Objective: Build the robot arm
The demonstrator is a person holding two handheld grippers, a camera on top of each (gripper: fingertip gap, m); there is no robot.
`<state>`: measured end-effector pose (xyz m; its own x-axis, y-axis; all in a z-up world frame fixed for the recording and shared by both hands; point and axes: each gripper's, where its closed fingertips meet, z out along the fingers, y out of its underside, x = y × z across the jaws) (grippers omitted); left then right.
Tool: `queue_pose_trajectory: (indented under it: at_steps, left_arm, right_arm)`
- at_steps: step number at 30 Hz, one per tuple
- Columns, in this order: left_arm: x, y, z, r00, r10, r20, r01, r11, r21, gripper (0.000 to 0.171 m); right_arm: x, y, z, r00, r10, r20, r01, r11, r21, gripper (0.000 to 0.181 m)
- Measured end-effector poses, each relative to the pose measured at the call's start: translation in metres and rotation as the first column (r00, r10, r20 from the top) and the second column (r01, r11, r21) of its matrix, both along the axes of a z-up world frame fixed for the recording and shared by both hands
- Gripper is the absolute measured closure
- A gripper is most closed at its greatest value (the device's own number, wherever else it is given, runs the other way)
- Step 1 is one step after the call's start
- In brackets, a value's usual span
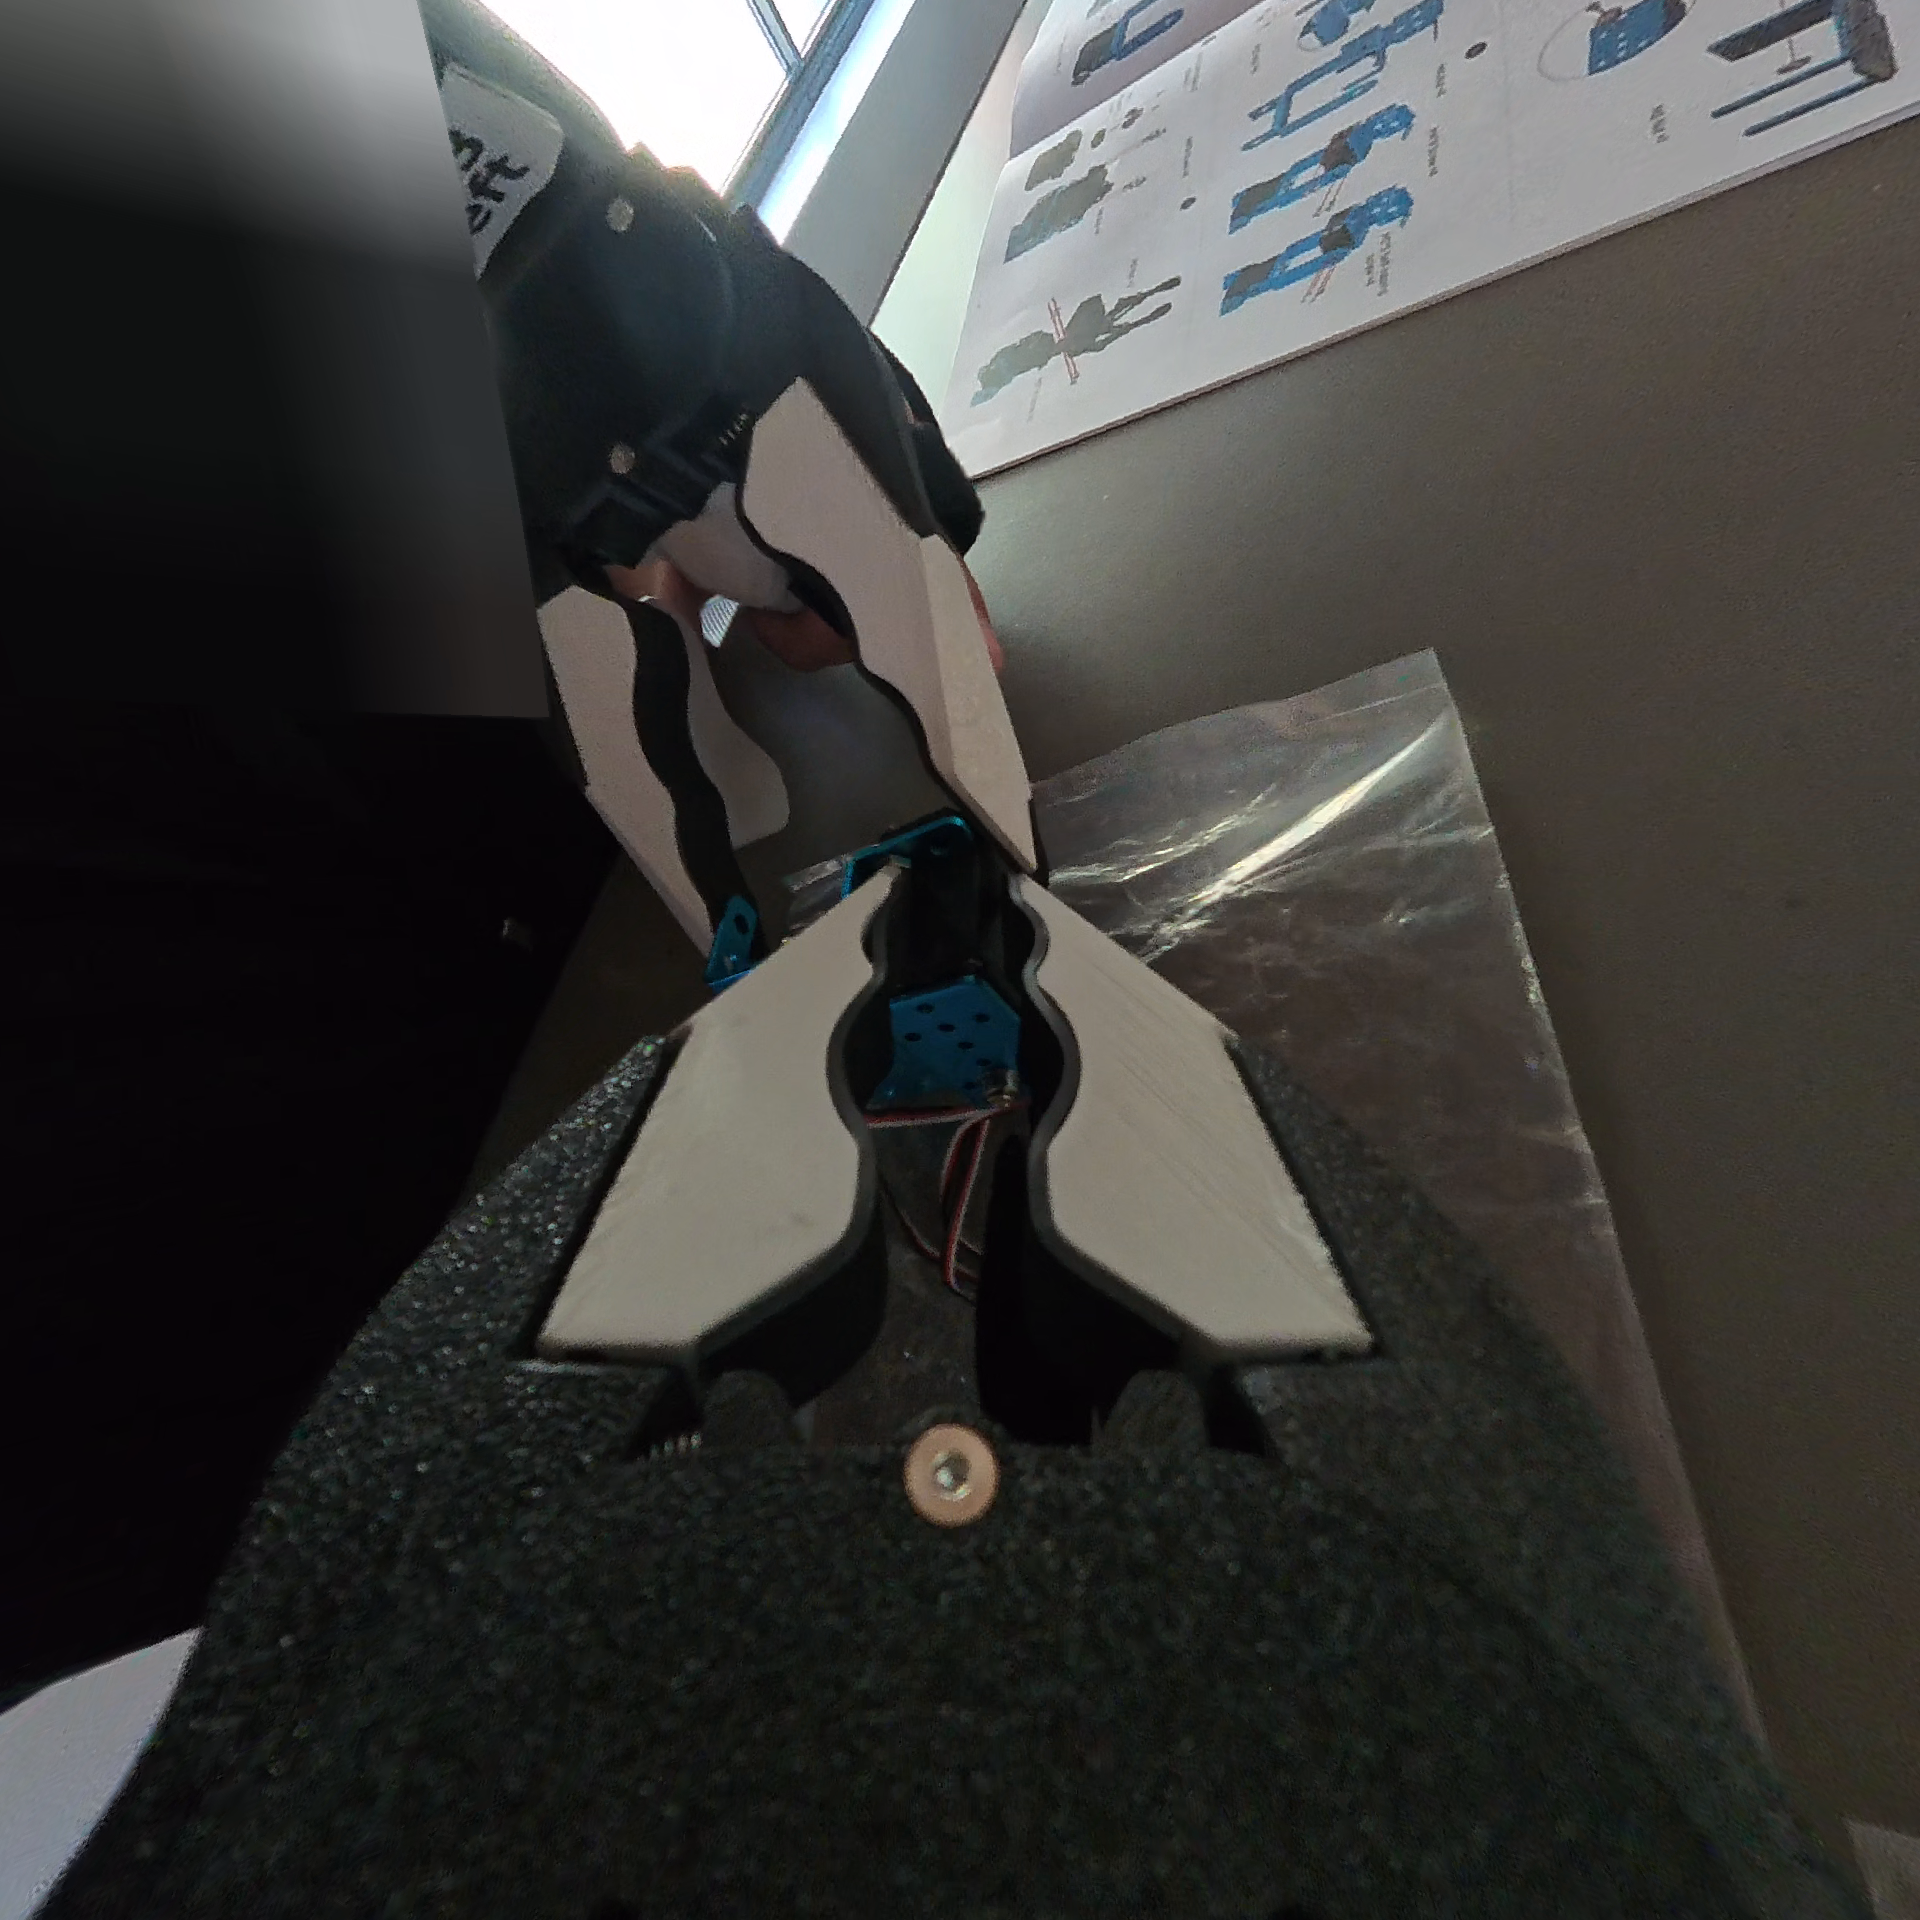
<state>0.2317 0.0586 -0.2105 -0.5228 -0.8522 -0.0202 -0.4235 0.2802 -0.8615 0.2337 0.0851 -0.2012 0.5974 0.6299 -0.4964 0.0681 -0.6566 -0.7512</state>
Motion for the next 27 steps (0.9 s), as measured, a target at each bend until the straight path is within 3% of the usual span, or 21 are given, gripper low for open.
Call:
queue_pose_trajectory:
  at_steps: [16, 22, 27]
  left_arm:
    - [-0.0021, -0.0012, -0.0012, 1.000, -0.012, -0.012, 0.012, 1.000, 0.000, 0.108]
    - [-0.0010, -0.0008, -0.0012, 1.000, -0.002, -0.023, 0.003, 1.000, 0.015, 0.108]
    - [0.0016, -0.0033, -0.0005, 0.999, -0.014, -0.031, 0.016, 0.999, 0.043, 0.108]
  right_arm:
    - [-0.0018, -0.0036, 0.0018, 0.984, -0.018, -0.177, -0.006, 0.991, -0.136, 0.158]
    - [-0.0026, -0.0032, 0.0034, 0.981, -0.073, -0.177, 0.041, 0.983, -0.180, 0.151]
    - [0.0013, -0.0039, 0.0007, 0.986, -0.104, -0.129, 0.083, 0.983, -0.163, 0.158]
